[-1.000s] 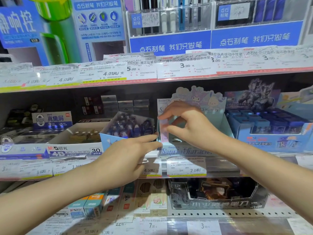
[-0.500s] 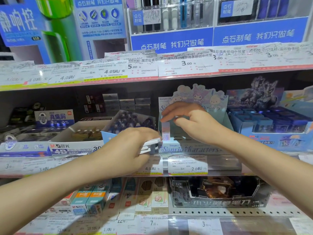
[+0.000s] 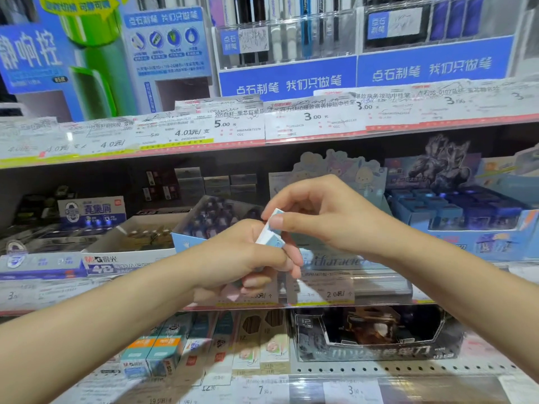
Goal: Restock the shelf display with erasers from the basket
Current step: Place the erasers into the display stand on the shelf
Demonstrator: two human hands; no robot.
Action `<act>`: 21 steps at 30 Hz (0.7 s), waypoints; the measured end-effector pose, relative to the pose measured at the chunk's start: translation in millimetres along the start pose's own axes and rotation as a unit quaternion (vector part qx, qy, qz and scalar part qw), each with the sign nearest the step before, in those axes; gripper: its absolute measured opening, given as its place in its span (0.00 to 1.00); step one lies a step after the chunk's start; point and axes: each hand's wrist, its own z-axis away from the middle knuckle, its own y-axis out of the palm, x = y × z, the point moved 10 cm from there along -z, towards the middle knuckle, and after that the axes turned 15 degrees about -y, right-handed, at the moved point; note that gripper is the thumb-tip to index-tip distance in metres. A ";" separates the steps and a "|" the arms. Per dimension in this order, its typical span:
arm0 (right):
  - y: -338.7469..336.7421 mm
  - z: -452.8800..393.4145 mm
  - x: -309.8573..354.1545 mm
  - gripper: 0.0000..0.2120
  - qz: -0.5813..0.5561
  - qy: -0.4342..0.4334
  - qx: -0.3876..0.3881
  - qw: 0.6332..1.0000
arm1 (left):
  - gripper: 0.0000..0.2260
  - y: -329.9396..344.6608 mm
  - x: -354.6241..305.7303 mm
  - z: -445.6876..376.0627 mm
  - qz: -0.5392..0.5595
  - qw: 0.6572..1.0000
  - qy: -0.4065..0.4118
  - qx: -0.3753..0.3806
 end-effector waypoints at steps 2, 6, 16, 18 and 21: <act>-6.1 3.3 -4.2 0.03 -0.014 0.008 -0.014 1.000 | 0.05 -3.4 1.6 -1.9 0.019 1.000 -0.004 0.006; -38.7 12.2 -14.3 0.06 -0.057 0.027 -0.132 0.989 | 0.02 -14.3 2.6 0.2 0.034 0.999 0.011 -0.039; -46.4 31.2 -31.4 0.03 -0.004 0.092 -0.100 0.991 | 0.09 -49.5 -14.8 1.4 0.078 0.975 0.096 -0.184; -44.7 25.6 -27.0 0.04 0.043 0.084 -0.056 0.994 | 0.10 -46.4 -19.0 -1.4 0.042 0.980 0.094 -0.170; -29.5 16.8 -21.0 0.09 0.039 0.066 0.021 0.997 | 0.10 -43.5 -22.9 -4.1 0.003 0.982 0.089 -0.168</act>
